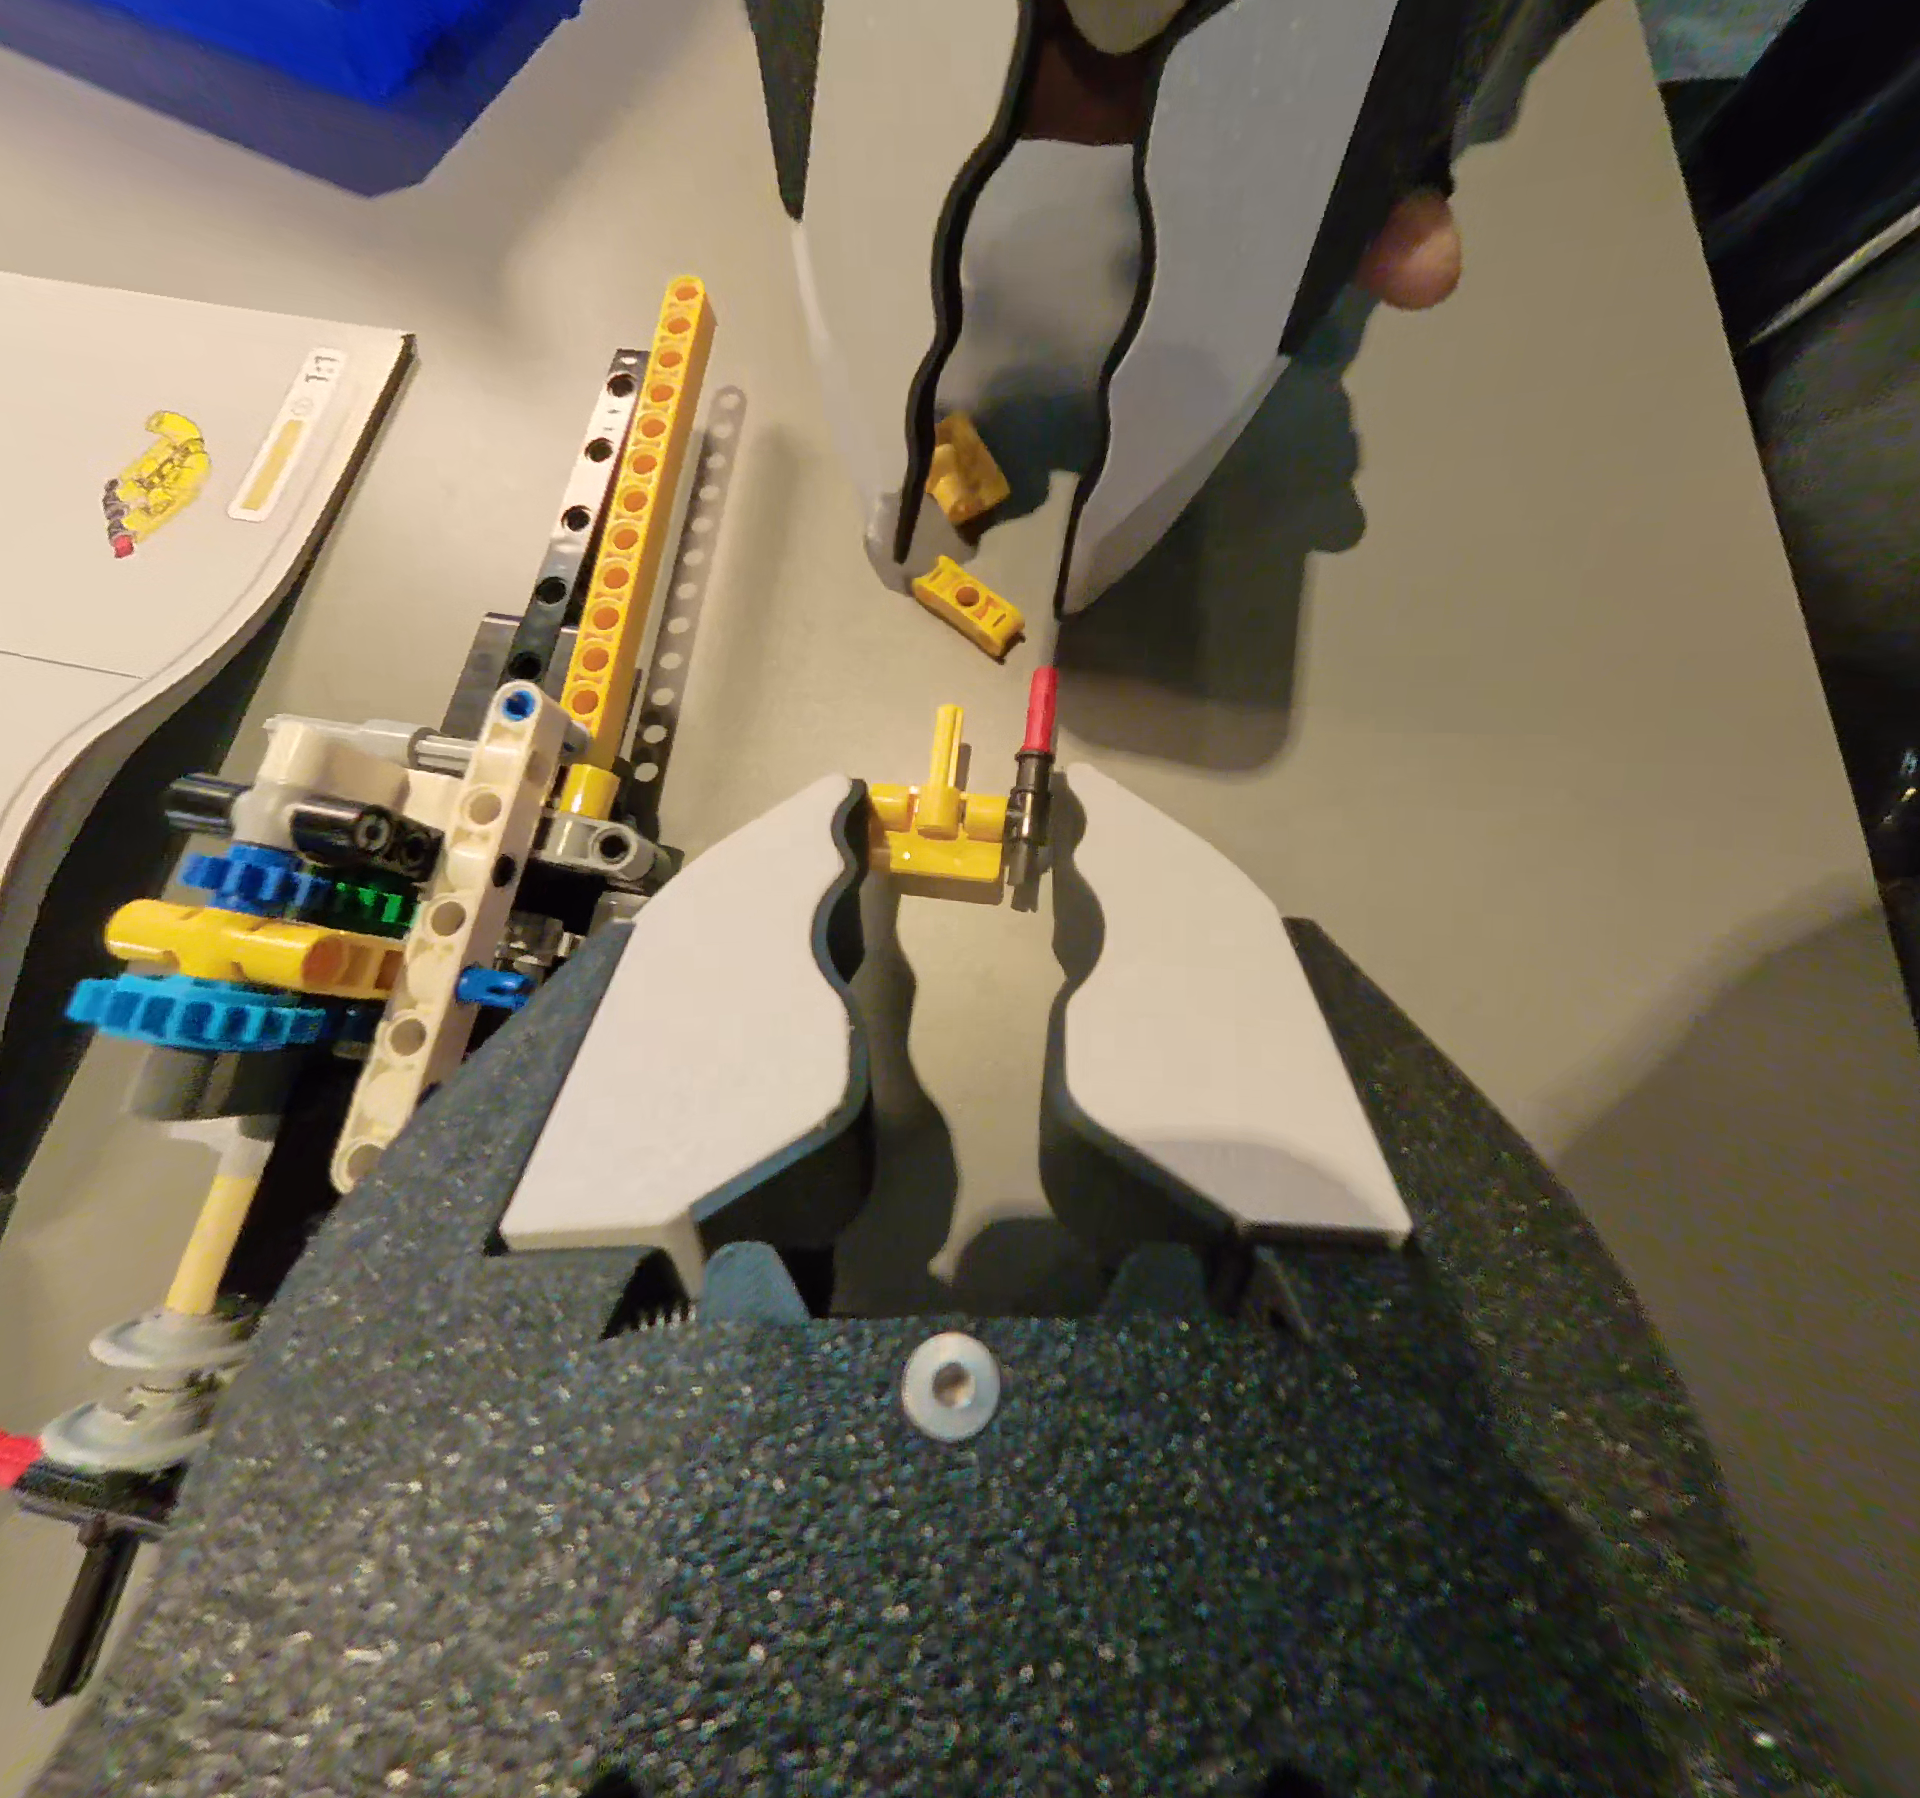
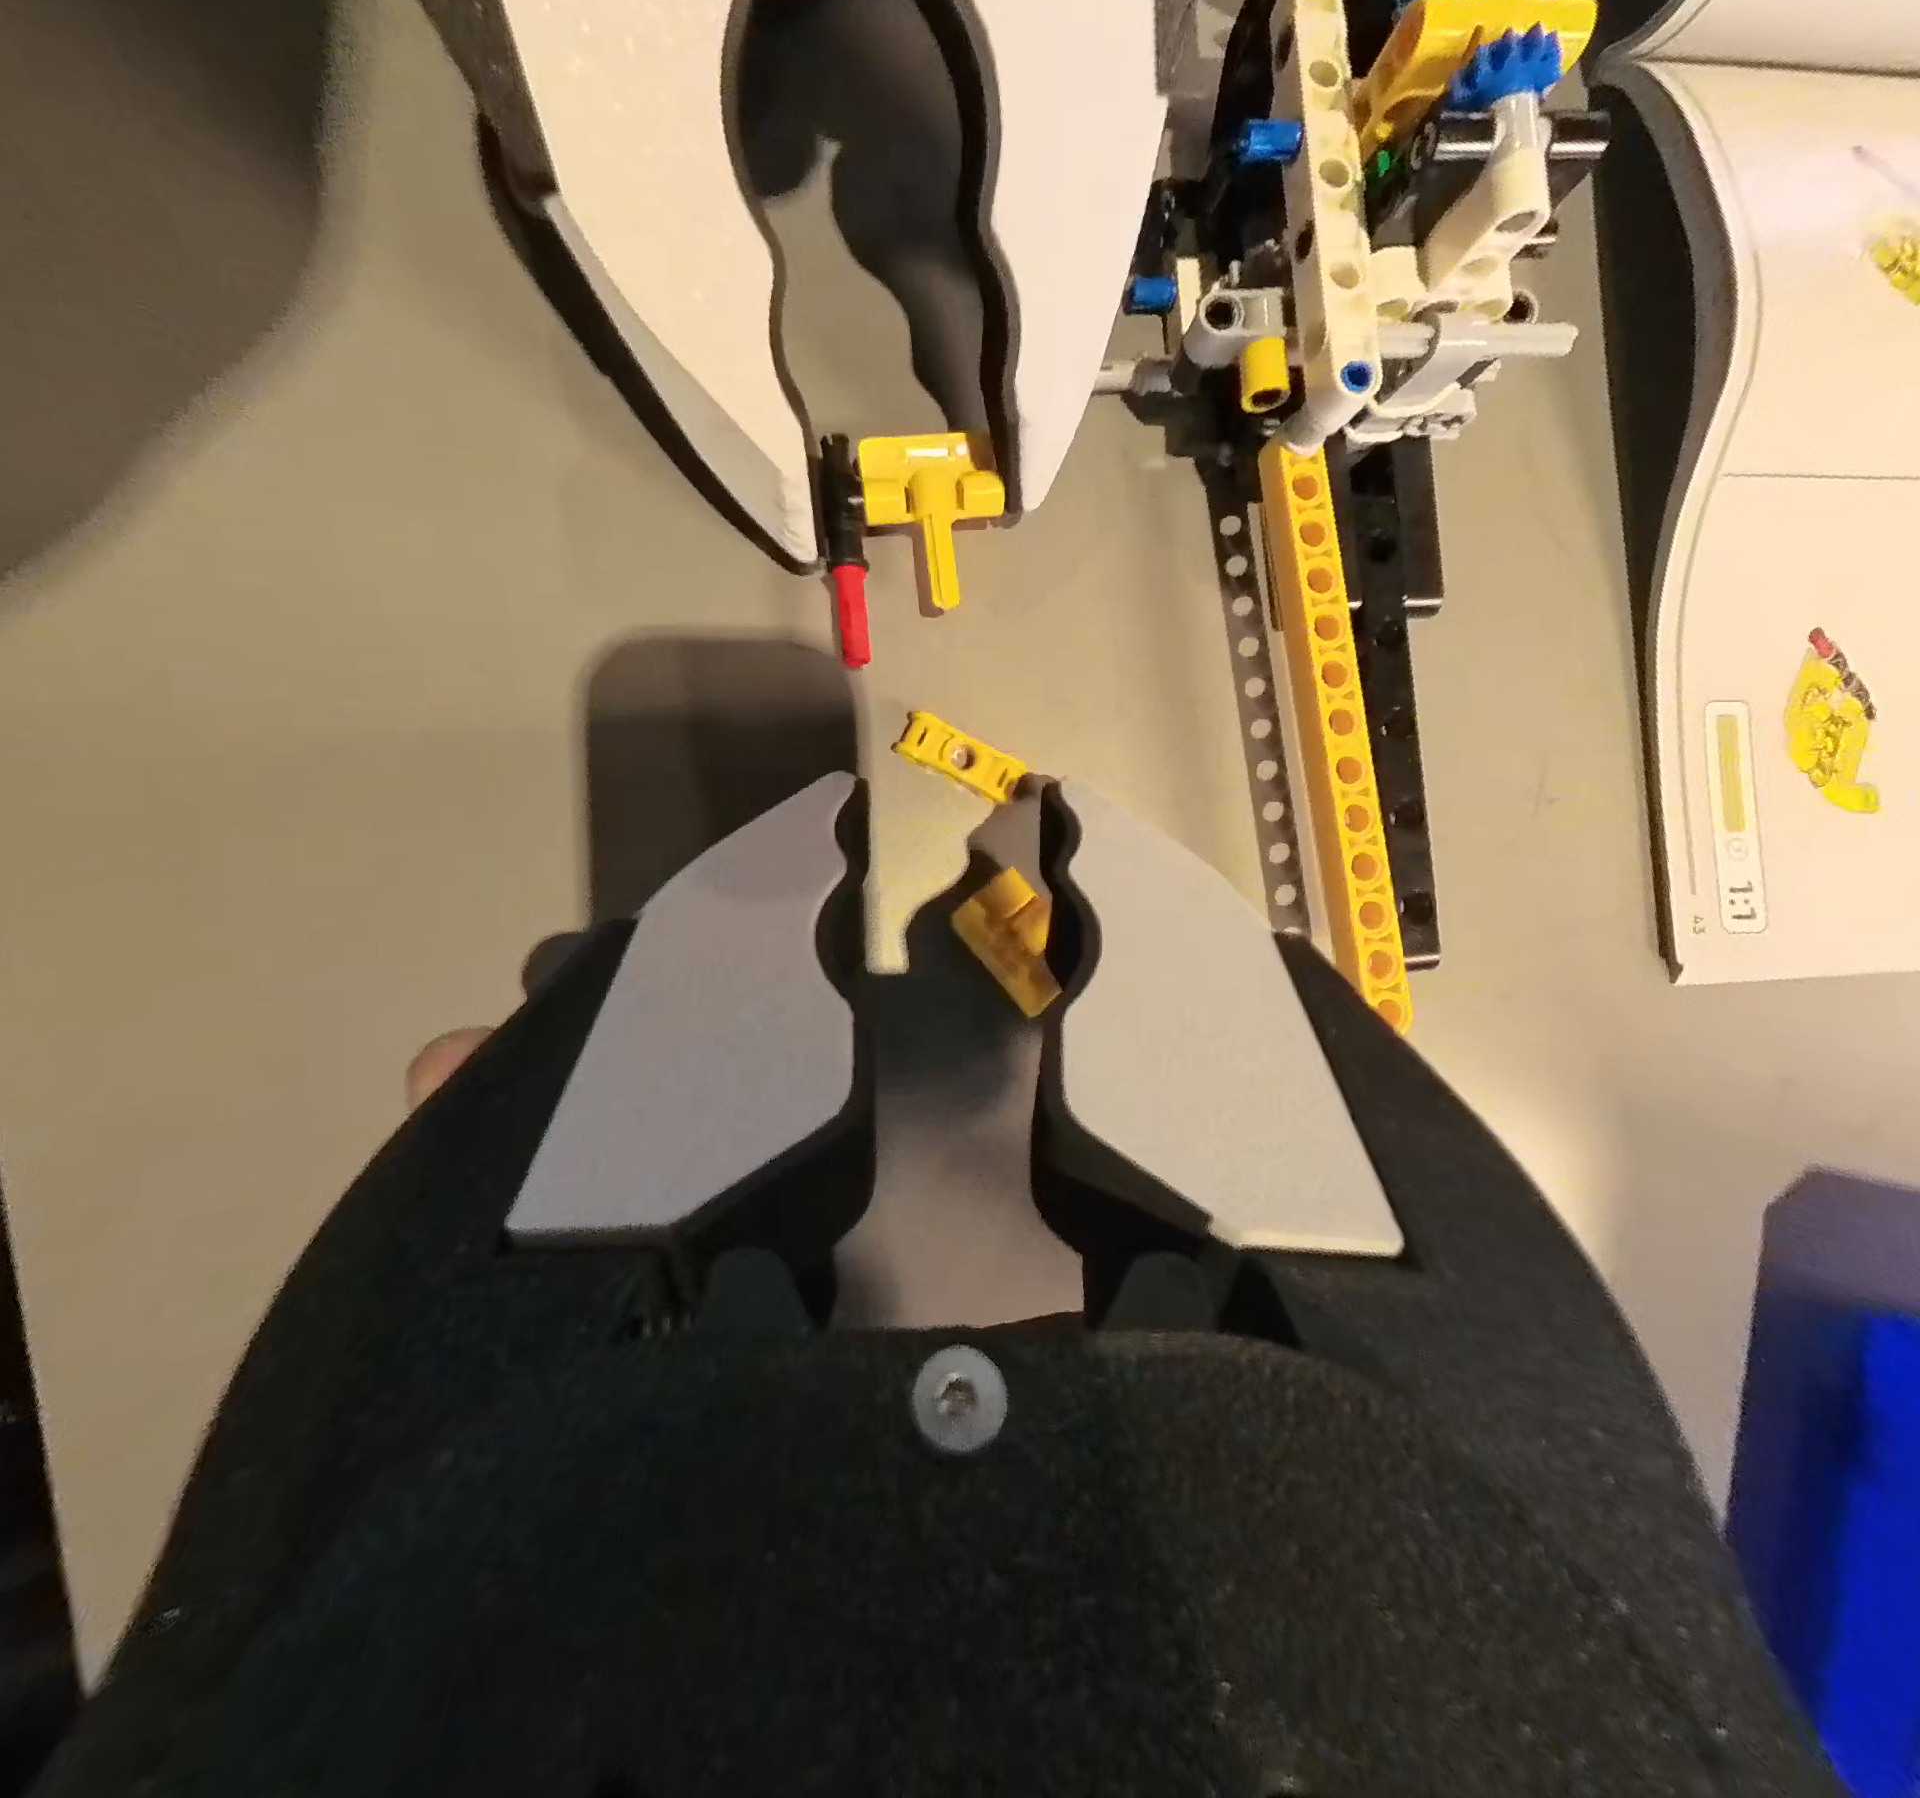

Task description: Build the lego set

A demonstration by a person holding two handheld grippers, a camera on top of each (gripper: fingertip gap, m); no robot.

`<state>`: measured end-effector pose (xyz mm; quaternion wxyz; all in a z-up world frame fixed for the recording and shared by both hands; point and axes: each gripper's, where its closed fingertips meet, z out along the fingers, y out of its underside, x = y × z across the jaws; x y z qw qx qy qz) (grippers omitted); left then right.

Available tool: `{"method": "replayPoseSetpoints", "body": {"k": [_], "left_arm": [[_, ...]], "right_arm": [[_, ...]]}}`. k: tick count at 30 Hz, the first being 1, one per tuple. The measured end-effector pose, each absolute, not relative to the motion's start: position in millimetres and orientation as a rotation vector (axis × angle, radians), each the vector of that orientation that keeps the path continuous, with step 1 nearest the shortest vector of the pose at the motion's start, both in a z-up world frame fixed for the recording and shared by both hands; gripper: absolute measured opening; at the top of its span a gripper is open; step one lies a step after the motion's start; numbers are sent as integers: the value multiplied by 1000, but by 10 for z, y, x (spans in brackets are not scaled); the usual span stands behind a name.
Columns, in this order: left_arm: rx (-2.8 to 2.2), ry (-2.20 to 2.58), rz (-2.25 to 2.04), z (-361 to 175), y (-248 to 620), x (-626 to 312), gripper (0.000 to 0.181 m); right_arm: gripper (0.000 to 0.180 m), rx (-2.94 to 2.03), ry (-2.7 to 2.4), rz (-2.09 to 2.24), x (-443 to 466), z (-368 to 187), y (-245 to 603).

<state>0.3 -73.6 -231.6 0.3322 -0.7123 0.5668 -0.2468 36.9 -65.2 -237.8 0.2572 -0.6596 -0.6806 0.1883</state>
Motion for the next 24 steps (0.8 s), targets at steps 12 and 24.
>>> {"method": "replayPoseSetpoints", "body": {"k": [12,24], "left_arm": [[-1879,1468,-685,-2313,-735,-7,33],[-1879,1482,-672,-2330,-744,-5,33]], "right_arm": [[9,-1698,-1909,537,348,-2389,-560],[12,-1726,-1855,517,501,-2314,-500]]}}
